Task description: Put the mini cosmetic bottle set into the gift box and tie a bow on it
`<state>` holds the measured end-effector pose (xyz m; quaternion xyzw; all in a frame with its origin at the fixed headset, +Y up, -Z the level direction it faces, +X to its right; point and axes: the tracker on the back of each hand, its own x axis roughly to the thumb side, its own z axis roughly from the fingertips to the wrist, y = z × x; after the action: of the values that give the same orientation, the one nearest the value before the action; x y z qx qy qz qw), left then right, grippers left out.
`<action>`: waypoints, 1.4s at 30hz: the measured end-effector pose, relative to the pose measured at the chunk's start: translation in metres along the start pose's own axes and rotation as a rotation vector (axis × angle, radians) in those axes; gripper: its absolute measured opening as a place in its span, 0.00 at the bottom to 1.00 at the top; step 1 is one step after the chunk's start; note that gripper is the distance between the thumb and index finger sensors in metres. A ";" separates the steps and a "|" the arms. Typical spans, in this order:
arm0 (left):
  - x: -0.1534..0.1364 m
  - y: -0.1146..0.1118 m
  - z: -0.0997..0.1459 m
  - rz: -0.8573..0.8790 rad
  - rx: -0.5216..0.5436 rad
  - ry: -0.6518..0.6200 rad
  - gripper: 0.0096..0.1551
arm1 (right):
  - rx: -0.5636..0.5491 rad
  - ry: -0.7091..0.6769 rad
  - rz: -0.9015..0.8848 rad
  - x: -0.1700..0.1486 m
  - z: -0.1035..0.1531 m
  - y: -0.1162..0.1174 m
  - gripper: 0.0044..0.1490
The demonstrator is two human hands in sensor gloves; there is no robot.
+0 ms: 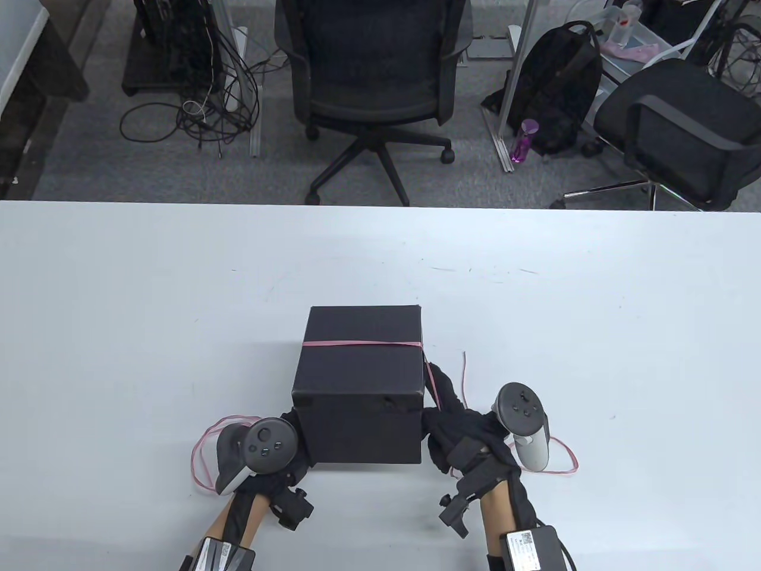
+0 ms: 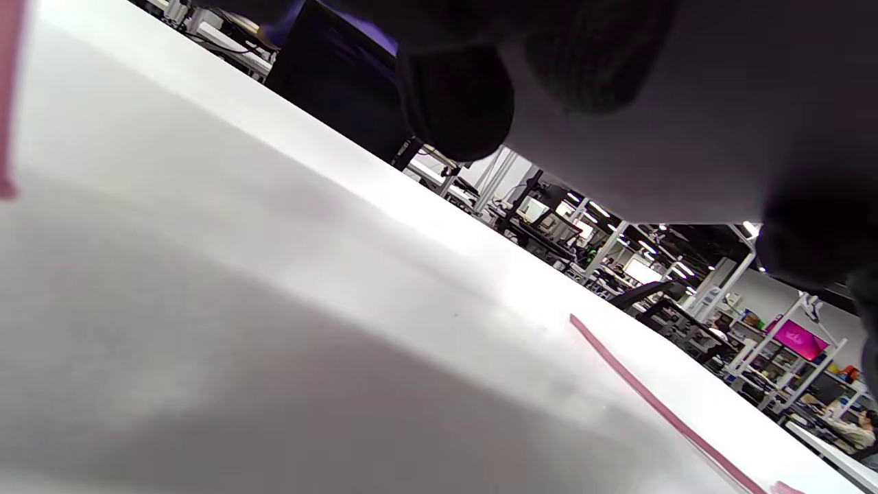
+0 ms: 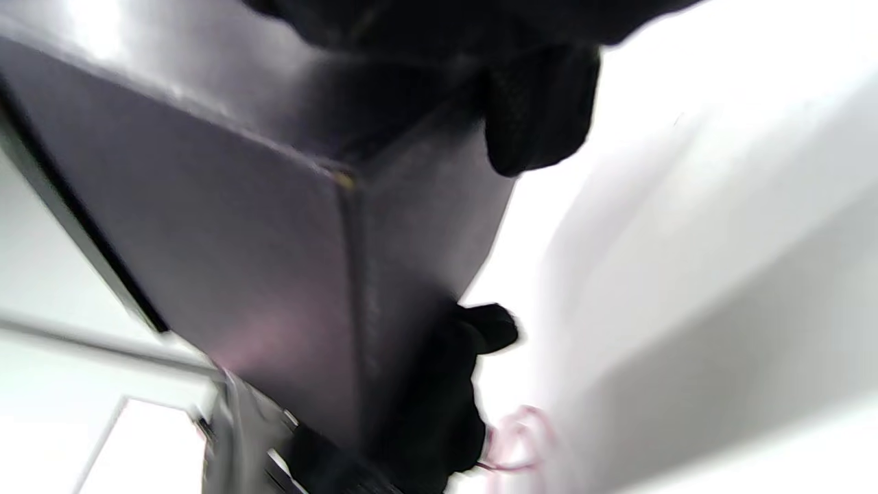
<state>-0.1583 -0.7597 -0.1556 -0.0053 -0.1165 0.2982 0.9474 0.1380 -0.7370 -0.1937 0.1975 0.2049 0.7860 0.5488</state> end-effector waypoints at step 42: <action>0.036 0.049 0.017 -0.288 0.370 -0.192 0.34 | -0.547 -0.354 0.884 0.046 0.019 0.004 0.38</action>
<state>-0.1614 -0.6998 -0.1349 0.2130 -0.1491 0.1757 0.9495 0.1301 -0.6927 -0.1714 0.2442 -0.2050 0.9210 0.2239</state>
